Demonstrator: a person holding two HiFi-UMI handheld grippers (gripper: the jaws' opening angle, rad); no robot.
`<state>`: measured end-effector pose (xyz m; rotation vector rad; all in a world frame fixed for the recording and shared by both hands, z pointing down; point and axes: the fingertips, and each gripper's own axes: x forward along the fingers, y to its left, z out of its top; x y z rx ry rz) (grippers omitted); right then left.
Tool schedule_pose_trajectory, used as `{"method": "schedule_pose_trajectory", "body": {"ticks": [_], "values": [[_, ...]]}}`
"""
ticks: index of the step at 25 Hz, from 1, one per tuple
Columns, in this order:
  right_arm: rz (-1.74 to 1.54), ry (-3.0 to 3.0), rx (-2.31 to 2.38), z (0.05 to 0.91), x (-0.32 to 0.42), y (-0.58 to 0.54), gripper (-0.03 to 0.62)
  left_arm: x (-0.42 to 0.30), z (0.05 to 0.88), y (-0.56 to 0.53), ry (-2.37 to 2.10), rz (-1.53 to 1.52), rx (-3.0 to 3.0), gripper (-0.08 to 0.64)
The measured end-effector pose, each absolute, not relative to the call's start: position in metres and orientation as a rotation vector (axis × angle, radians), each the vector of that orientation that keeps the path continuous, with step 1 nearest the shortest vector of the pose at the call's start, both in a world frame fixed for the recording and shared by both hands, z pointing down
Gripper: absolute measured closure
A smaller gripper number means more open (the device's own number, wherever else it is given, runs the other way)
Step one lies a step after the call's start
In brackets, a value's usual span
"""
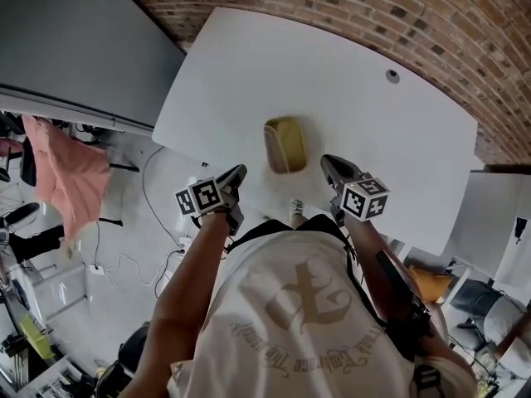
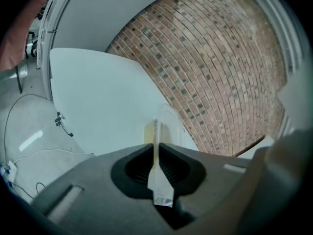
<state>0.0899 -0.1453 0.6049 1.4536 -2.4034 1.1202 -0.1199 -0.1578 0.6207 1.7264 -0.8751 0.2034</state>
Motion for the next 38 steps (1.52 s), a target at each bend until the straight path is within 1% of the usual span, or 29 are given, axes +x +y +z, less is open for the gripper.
{"method": "schedule_pose_trajectory", "body": {"ticks": [21,29,38], "values": [[0.982,-2.421,1.455,0.573,0.034,-0.055,0.584,-0.209,0.614,-0.069,-0.889,0.063,1.704,0.525],[0.877,-2.413,1.436,0.567,0.019,-0.02,0.584,-0.222,0.613,-0.045,-0.859,0.048,1.713,0.525],[0.864,-2.393,1.497,0.564,0.02,0.004,0.584,-0.222,0.613,-0.026,-0.827,0.048,1.728,0.525]]}}
